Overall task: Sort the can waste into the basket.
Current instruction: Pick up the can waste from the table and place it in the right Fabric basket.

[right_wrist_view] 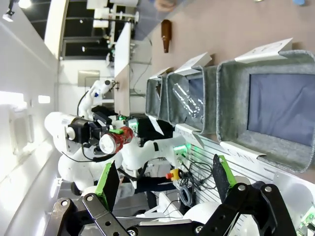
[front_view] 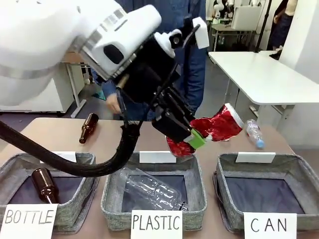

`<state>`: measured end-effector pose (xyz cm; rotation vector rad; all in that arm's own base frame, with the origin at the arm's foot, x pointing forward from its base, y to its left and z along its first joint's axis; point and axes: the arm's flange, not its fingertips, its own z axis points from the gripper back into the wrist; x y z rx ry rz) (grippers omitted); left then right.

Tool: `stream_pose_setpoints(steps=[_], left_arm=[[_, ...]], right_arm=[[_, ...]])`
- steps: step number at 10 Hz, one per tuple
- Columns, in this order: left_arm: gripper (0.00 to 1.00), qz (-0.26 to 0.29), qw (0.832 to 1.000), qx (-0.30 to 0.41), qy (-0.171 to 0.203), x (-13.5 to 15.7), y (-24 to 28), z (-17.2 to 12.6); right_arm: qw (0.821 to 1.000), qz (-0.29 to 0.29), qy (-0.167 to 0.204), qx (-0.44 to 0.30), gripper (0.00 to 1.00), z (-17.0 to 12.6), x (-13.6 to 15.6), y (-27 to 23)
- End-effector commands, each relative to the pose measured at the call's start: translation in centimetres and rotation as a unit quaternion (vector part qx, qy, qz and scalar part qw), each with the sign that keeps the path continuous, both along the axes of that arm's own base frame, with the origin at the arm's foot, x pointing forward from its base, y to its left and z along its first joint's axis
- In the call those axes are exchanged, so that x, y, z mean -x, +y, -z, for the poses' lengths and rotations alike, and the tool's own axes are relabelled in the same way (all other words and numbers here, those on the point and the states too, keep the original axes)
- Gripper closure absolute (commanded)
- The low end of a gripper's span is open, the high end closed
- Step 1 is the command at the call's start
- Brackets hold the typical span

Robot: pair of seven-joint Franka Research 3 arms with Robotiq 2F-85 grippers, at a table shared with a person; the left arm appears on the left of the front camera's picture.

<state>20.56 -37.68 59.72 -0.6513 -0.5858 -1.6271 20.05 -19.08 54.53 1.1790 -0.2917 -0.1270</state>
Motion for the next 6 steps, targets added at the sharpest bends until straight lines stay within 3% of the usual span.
stream_pose_setpoints(steps=[1, 3, 5, 6], left_arm=[[0.56, 0.025, 0.999, 0.03, -0.005, -0.9, -4.7, 1.5], [0.56, 0.01, 1.0, -0.02, -0.017, -2.6, -12.7, 3.8], [0.56, 0.001, 0.995, -0.08, -0.055, -3.1, -19.1, 6.2], [0.56, 0.023, 0.995, -0.09, -0.046, -3.4, -21.2, 7.0]], right_arm=[[1.0, 0.0, -0.006, -0.005, 0.0, 0.0, 0.2, 0.1], [1.0, 0.0, -0.006, -0.005, 0.0, 0.0, 0.2, 0.1], [1.0, 0.0, -0.006, -0.005, 0.0, 0.0, 0.2, 0.1], [1.0, 0.0, -0.006, -0.005, 0.0, 0.0, 0.2, 0.1]])
